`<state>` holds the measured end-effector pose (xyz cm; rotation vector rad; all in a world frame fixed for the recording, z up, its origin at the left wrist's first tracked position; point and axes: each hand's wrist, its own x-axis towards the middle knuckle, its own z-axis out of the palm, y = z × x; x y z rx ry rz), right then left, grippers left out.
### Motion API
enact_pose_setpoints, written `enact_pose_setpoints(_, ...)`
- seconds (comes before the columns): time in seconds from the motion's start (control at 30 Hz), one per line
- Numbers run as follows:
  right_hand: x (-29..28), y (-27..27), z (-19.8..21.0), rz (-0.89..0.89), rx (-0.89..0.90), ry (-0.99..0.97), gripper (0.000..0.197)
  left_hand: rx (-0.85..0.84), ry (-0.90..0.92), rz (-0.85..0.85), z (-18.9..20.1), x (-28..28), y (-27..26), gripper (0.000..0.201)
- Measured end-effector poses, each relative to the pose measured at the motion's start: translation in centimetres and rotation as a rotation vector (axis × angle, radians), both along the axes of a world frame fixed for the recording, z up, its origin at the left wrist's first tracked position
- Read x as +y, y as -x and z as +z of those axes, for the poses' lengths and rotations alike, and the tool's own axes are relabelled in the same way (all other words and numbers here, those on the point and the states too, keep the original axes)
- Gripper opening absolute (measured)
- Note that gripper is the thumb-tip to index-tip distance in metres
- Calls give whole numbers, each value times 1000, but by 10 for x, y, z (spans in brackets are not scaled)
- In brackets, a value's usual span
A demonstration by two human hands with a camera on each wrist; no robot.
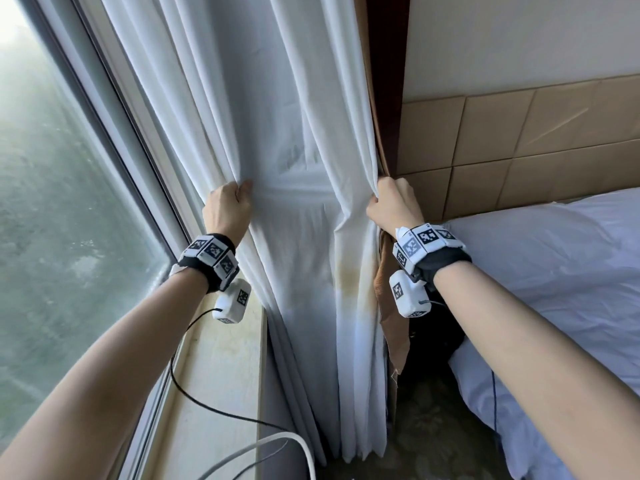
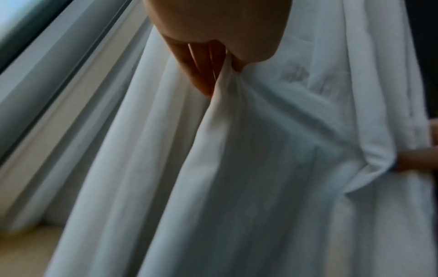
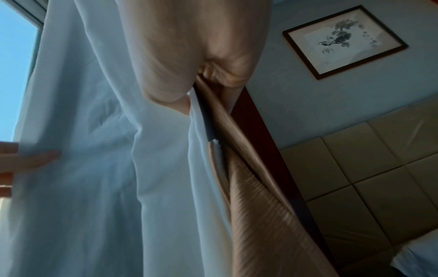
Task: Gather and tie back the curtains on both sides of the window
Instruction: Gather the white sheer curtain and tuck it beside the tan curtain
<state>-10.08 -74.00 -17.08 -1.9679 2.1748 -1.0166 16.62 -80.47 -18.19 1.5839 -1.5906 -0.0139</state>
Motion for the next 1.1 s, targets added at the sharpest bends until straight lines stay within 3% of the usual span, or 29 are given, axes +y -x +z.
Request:
enact_pose_setpoints(0.07,1,-7,-2,21,23,15,15,3,34,-11,-7,5,7,38)
enact_pose_setpoints(0.17,2,-14,-1,57,49,6,7,-35,81,-160,-16,19,25,28)
enact_pose_setpoints(0.47,-2,-29,0,116,-25,-68,25,46,244,-576,-9,75,90,24)
enact_pose_setpoints(0.63,3,-27,0,139,-194,-118,25,-61,38,-595,-4,60,114,23)
enact_pose_setpoints(0.83,13,-16,-2,149,-291,-88,32,38,-137,-518,1,33,136,30)
enact_pose_setpoints(0.9,16,-13,2,151,-385,-131,31,43,-201,-613,-3,29,137,19)
enact_pose_setpoints(1.0,19,-9,9,164,-529,-193,14,142,-358,-787,-11,32,131,23)
enact_pose_setpoints(1.1,14,-4,8,145,-411,-199,42,179,-482,-888,-15,34,120,40)
